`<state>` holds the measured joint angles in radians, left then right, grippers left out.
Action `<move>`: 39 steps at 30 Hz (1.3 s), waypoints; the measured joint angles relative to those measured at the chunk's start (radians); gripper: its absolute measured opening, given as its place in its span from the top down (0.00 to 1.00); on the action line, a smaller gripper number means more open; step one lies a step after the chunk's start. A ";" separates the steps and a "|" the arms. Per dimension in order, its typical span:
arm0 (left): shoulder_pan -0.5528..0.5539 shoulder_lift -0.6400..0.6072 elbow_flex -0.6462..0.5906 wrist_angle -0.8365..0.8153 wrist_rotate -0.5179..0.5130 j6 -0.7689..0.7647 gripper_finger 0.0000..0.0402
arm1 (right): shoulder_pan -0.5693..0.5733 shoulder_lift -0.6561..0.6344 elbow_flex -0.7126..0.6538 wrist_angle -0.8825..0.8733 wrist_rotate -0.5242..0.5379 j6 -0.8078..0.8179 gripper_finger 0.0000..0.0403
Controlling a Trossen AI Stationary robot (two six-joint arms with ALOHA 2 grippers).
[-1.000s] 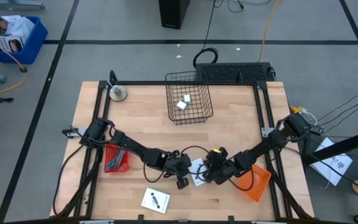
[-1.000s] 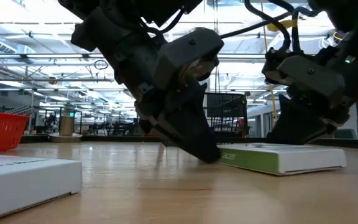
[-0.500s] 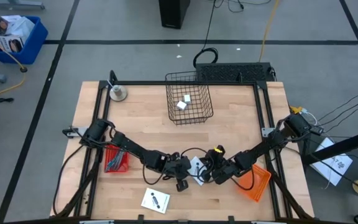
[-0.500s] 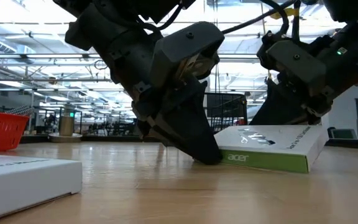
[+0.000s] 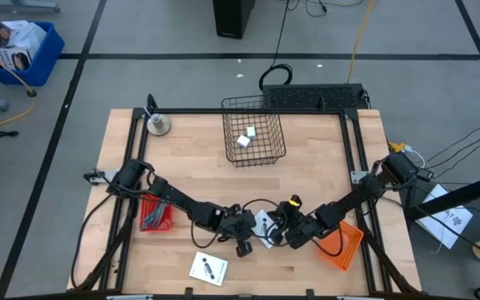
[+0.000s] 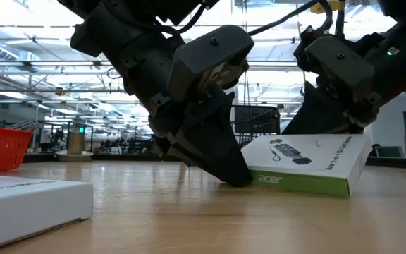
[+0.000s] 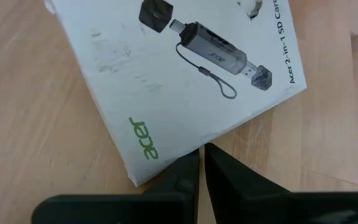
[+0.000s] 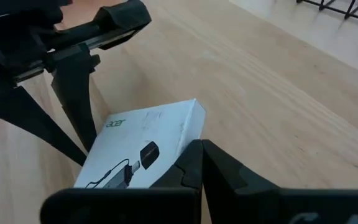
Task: Pick and place items into bin
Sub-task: Put the right card reader box into the orange basket
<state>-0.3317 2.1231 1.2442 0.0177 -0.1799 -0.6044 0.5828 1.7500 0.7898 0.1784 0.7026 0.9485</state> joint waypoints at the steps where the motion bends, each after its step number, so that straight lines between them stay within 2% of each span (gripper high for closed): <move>1: 0.000 0.000 0.000 0.000 0.000 0.000 0.91 | 0.000 0.000 0.000 0.000 0.000 0.000 1.00; 7: 0.000 0.001 -0.002 0.026 -0.013 0.006 0.91 | 0.014 -0.038 0.005 0.070 0.038 -0.023 1.00; 10: 0.011 0.011 0.000 0.065 -0.076 0.015 0.91 | 0.026 -0.042 0.016 0.151 -0.055 -0.062 1.00; 13: 0.017 0.009 -0.002 0.065 -0.118 0.018 0.91 | 0.028 -0.034 0.008 0.145 -0.076 -0.079 1.00; 19: 0.017 0.008 -0.002 0.065 -0.092 0.000 0.91 | 0.020 -0.029 0.007 -0.001 -0.046 0.009 1.00; 22: 0.016 0.007 -0.002 0.063 -0.097 0.007 0.91 | 0.026 -0.042 0.008 0.021 -0.044 -0.055 1.00; 24: 0.015 0.006 -0.001 0.060 -0.083 0.011 0.91 | 0.027 -0.042 0.007 0.067 -0.111 -0.147 1.00; 27: 0.015 0.005 -0.001 0.063 -0.040 0.031 0.91 | 0.028 -0.042 0.007 0.097 -0.234 -0.193 1.00; 36: 0.010 0.005 -0.001 0.083 -0.019 0.045 0.91 | 0.070 -0.057 0.006 -0.052 -0.392 -0.086 1.00; 39: 0.009 0.005 -0.001 0.088 -0.012 0.045 0.91 | 0.084 -0.058 0.006 -0.116 -0.390 -0.006 1.00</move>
<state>-0.3229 2.1281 1.2434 0.1060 -0.1919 -0.5591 0.6668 1.6924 0.7960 0.0621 0.3123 0.9425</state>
